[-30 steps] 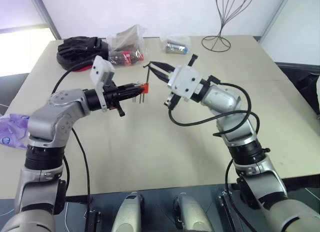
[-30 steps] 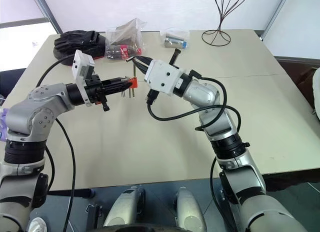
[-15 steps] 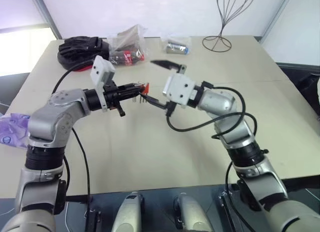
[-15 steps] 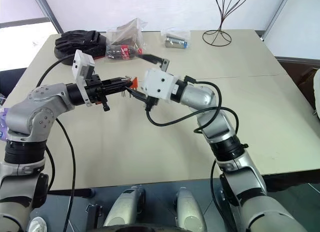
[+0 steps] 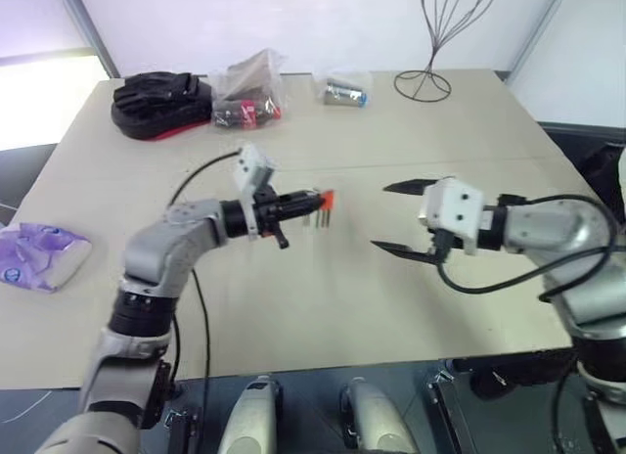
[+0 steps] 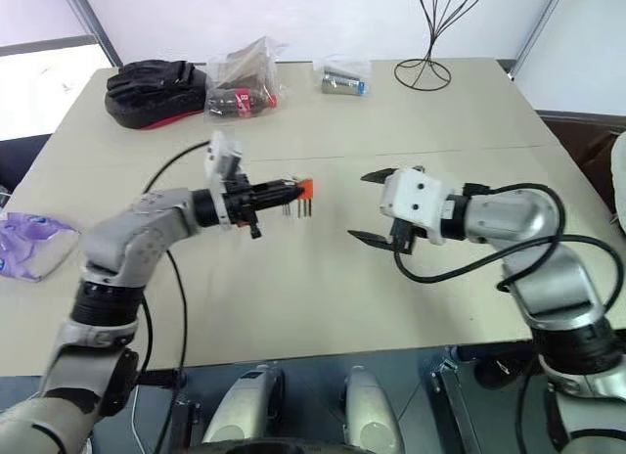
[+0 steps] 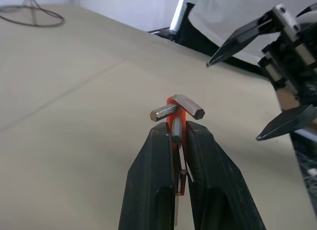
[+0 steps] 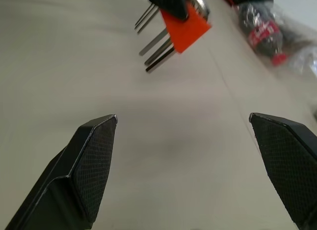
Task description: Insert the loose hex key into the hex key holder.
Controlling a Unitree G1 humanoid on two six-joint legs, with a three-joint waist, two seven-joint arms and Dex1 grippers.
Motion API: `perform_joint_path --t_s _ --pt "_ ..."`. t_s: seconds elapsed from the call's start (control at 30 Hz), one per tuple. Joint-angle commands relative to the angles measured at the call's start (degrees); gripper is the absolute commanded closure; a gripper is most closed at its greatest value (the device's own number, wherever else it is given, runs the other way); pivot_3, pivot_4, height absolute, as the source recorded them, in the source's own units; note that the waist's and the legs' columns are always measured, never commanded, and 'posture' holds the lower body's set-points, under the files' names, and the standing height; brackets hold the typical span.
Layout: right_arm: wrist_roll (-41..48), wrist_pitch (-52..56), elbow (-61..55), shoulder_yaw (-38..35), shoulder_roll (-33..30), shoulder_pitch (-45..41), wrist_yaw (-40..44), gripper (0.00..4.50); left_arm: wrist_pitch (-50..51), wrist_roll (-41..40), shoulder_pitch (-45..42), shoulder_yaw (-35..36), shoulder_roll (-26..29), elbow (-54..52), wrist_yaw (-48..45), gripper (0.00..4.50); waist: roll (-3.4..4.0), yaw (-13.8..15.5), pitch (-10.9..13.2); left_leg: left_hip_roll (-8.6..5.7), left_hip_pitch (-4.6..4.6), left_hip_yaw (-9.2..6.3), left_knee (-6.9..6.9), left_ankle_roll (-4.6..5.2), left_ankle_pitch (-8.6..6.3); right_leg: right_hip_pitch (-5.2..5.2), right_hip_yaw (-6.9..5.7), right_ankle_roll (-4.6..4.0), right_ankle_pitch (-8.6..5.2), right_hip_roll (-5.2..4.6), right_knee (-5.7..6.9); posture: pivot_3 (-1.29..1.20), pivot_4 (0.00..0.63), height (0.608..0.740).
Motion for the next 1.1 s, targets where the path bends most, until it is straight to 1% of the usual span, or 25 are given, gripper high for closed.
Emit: perform_joint_path --t_s 0.03,0.13,0.3,0.47,0.67,0.73,0.77,0.97,1.0,1.1 --pt "1.90 2.26 -3.34 -4.44 -3.33 2.02 0.84 0.07 -1.11 0.30 -0.18 -0.85 -4.84 1.83 2.76 4.50 0.00 -0.03 0.00 0.00 0.00 0.01 0.00 0.01 -0.01 0.00 0.00 0.00 0.00 0.02 0.00 0.00 0.150 0.740" --pt "2.79 4.30 -5.54 -6.52 -4.44 4.12 -0.30 0.07 -1.49 0.89 -0.36 -2.62 -12.62 6.87 5.37 4.50 -0.01 0.14 0.00 -0.02 0.00 0.01 0.03 0.02 -0.01 0.00 0.01 0.00 0.00 0.03 0.00 0.00 0.150 0.740" --pt "2.58 5.64 -7.24 -6.94 -4.47 5.05 -2.30 0.07 -2.68 3.19 -0.98 -5.07 -18.75 13.25 6.11 4.50 -0.01 0.11 0.01 -0.12 -0.02 0.01 0.07 0.03 -0.02 0.02 0.01 0.02 0.00 0.00 -0.01 0.00 0.150 0.740" --pt "1.61 5.02 -7.73 -6.53 -4.80 5.82 -3.49 0.07 -4.24 6.45 -1.61 -6.08 -21.92 20.26 7.04 4.50 -0.01 0.09 0.00 -0.13 -0.01 0.02 0.06 0.03 -0.02 0.02 0.01 0.02 0.00 0.01 -0.01 0.00 0.150 0.740" --pt "1.41 4.79 -7.81 -5.93 -4.59 5.62 -4.11 0.07 -4.76 8.24 -2.18 -3.73 -22.29 25.06 9.43 4.50 -0.01 0.14 0.00 -0.13 -0.02 -0.01 0.07 0.03 -0.02 0.02 0.01 0.02 0.00 -0.02 -0.01 0.00 0.150 0.740" --pt "1.34 4.49 -7.61 -5.65 -4.61 5.53 -4.10 0.00 -5.20 9.02 -1.98 -3.38 -21.65 25.86 9.86 3.59 -0.01 0.09 0.00 -0.13 -0.01 -0.01 0.07 0.03 -0.02 0.03 0.01 0.02 0.00 -0.02 -0.01 0.00 0.150 0.740" --pt "1.33 4.42 -7.53 -5.54 -4.61 5.47 -4.08 0.00 -5.26 9.21 -1.87 -3.07 -21.38 25.95 9.99 3.25 -0.01 0.01 0.00 -0.13 0.00 -0.02 0.07 0.03 -0.02 0.03 0.01 0.02 0.00 -0.01 -0.01 0.00 0.150 0.740" --pt "1.05 3.69 -6.68 -5.05 -4.72 4.97 -3.63 0.00 -6.58 10.19 -1.86 -0.34 -19.40 26.72 12.07 0.16 -0.01 0.09 -0.01 -0.12 0.02 -0.07 0.08 0.02 -0.02 0.08 0.00 0.03 0.00 -0.02 -0.01 0.00 0.150 0.740" --pt "1.05 3.60 -6.56 -4.98 -4.75 4.88 -3.55 0.00 -7.02 10.48 -1.78 -0.14 -18.90 26.62 12.12 0.03 -0.01 0.01 -0.01 -0.12 0.03 -0.07 0.09 0.02 -0.02 0.08 0.00 0.02 0.00 -0.02 -0.01 0.00 0.150 0.740" --pt "1.09 3.23 -5.96 -4.79 -4.88 4.49 -3.30 0.00 -9.38 11.43 -2.00 0.62 -17.21 26.29 12.15 0.03 0.00 -0.10 -0.01 -0.10 0.09 -0.07 0.07 0.02 -0.02 0.09 0.03 0.02 0.00 0.02 0.00 0.00 0.150 0.740"
